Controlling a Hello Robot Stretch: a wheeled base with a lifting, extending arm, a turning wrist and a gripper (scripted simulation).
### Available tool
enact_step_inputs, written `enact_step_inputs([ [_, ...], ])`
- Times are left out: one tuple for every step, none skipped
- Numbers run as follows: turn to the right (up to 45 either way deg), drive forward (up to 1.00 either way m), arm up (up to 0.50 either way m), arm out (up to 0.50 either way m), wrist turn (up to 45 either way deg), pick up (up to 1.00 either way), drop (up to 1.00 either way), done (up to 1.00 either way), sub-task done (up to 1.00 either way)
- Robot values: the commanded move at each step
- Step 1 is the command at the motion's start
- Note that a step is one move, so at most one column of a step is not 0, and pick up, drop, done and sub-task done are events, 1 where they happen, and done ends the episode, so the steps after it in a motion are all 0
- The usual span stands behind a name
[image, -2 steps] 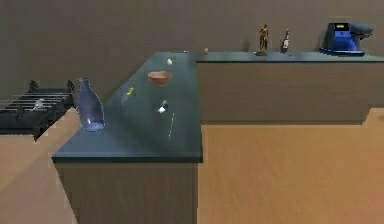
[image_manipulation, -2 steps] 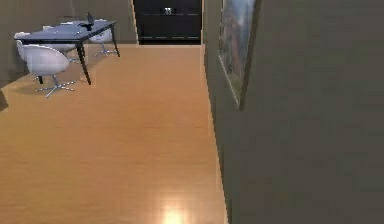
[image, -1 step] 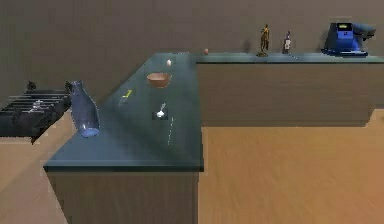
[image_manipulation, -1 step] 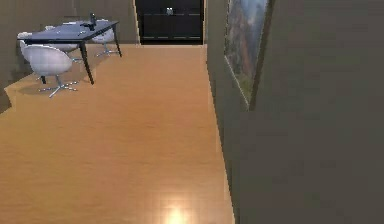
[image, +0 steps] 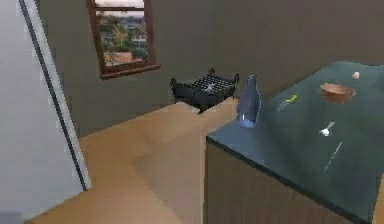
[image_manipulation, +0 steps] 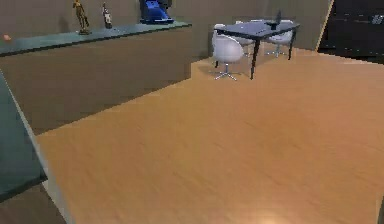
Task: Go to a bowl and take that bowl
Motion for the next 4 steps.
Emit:
enact_step_inputs([
  [-33.0,0.00,0.00,0.00,0.0,0.00,0.00,0.00,0.00],
  [0.0,0.60,0.00,0.00,0.0,0.00,0.00,0.00,0.00],
  [24.0,0.00,0.00,0.00,0.0,0.00,0.00,0.00,0.00],
  [0.0,0.50,0.00,0.00,0.0,0.00,0.00,0.00,0.00],
])
